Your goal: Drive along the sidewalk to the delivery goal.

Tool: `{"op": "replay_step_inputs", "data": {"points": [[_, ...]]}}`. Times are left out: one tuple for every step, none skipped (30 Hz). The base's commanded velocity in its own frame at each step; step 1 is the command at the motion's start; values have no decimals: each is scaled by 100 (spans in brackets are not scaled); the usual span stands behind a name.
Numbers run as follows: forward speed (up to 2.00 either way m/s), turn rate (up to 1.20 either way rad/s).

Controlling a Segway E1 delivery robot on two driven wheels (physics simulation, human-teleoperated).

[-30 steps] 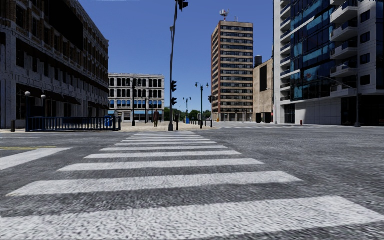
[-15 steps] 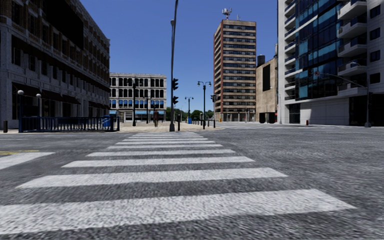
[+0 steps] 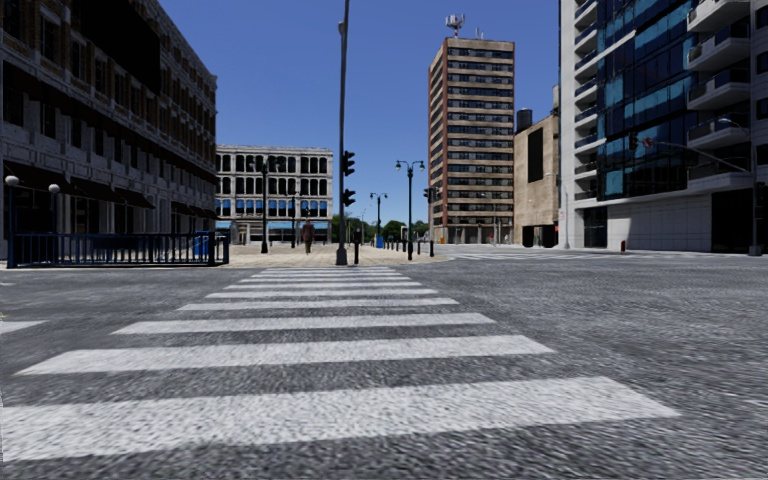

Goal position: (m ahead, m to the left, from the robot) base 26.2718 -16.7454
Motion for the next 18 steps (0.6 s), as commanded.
{"op": "replay_step_inputs", "data": {"points": [[200, 0], [200, 0], [200, 0], [200, 0], [200, 0], [200, 0], [200, 0], [200, 0], [200, 0], [200, 0], [200, 0], [200, 0], [200, 0], [200, 0], [200, 0], [200, 0], [200, 0], [200, 0]]}}
